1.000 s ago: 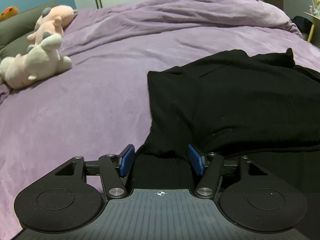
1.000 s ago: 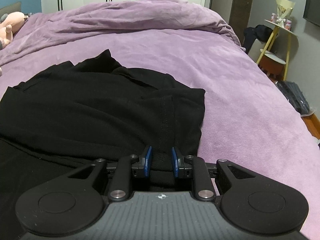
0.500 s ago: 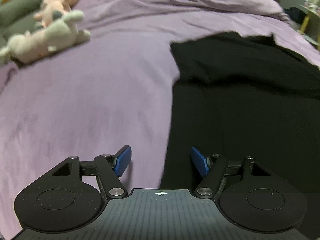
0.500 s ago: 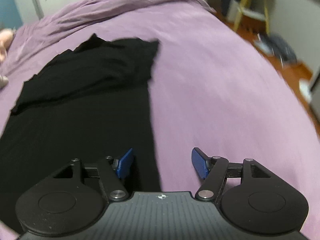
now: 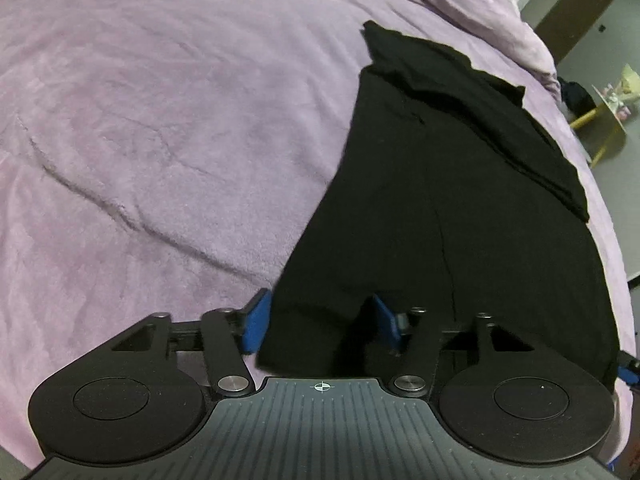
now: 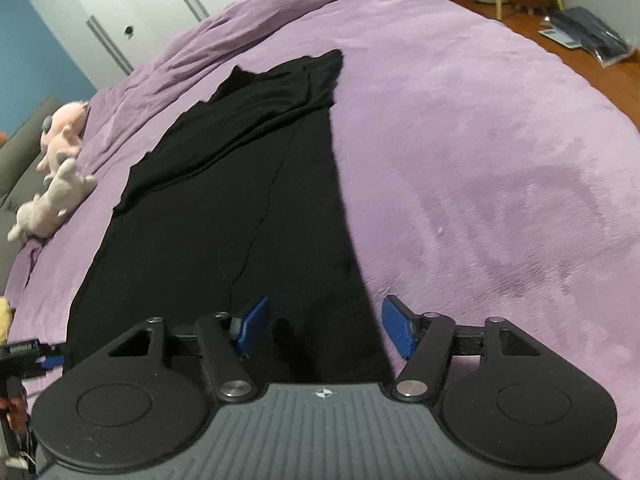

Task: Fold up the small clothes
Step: 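Grasp the folded shirt edge with the left gripper while the right gripper grasps the hem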

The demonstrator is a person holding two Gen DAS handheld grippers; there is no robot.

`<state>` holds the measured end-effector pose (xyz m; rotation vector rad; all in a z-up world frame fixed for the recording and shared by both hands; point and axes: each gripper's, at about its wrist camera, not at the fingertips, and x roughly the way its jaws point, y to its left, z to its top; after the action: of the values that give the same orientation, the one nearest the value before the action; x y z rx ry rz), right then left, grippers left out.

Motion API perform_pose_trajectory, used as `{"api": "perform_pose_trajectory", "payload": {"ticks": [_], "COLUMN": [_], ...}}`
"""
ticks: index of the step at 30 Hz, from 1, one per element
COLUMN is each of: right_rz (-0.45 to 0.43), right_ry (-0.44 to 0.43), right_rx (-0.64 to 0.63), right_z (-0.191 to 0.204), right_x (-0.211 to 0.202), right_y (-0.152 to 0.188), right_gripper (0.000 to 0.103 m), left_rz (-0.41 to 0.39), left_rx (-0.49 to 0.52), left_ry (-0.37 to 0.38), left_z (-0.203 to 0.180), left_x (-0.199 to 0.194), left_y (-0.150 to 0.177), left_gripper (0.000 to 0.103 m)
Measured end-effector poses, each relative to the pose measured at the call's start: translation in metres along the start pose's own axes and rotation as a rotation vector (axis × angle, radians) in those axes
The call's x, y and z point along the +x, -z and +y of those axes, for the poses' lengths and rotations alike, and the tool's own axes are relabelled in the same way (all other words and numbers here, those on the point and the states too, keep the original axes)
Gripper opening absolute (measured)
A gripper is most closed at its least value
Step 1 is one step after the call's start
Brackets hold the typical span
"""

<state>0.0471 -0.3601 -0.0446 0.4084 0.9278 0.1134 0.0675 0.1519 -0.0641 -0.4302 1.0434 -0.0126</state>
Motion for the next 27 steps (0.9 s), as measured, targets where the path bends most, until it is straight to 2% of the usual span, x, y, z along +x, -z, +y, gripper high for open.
{"api": "perform_pose_trajectory", "payload": {"ticks": [2,3,5,8,12,15,18,20,24,27], "right_rz": [0.026,0.030,0.037,0.051,0.058,0.047,0.049,0.060,0.070,0.073], "right_ry": [-0.004,0.006,0.026,0.016,-0.047,-0.118,-0.146,-0.119,-0.123,-0.142], "right_rx": [-0.028,-0.043,-0.066,-0.046,0.049,0.160,0.222,0.208,0.206,0.194], "right_z": [0.005,0.007,0.010,0.006,-0.006,-0.022,-0.031,-0.032,-0.031,-0.029], "right_x": [0.003,0.004,0.004,0.005,0.004,0.002,0.004,0.006,0.008,0.008], "right_y": [0.004,0.005,0.007,0.005,0.003,0.003,0.006,0.007,0.007,0.007], "right_gripper": [0.052,0.050,0.035,0.018,0.009,0.008,0.008,0.014,0.021,0.029], "left_rz": [0.017,0.026,0.039,0.047,0.041,0.028,0.028,0.026,0.025,0.040], "left_rx": [0.009,0.017,0.037,0.035,0.022,0.007,-0.041,-0.083,-0.069,-0.078], "left_ry": [0.008,0.013,0.022,0.055,0.085,0.107,0.146,0.175,0.165,0.172], "left_z": [0.001,0.002,0.005,0.008,0.011,0.014,0.021,0.027,0.029,0.031], "left_x": [0.000,0.000,0.000,-0.001,-0.005,-0.009,-0.011,-0.012,-0.008,-0.005], "left_y": [0.002,0.002,0.002,0.002,0.002,0.003,0.002,0.001,0.002,0.002], "left_gripper": [0.035,0.031,0.018,0.011,0.008,0.007,0.007,0.007,0.008,0.020]}}
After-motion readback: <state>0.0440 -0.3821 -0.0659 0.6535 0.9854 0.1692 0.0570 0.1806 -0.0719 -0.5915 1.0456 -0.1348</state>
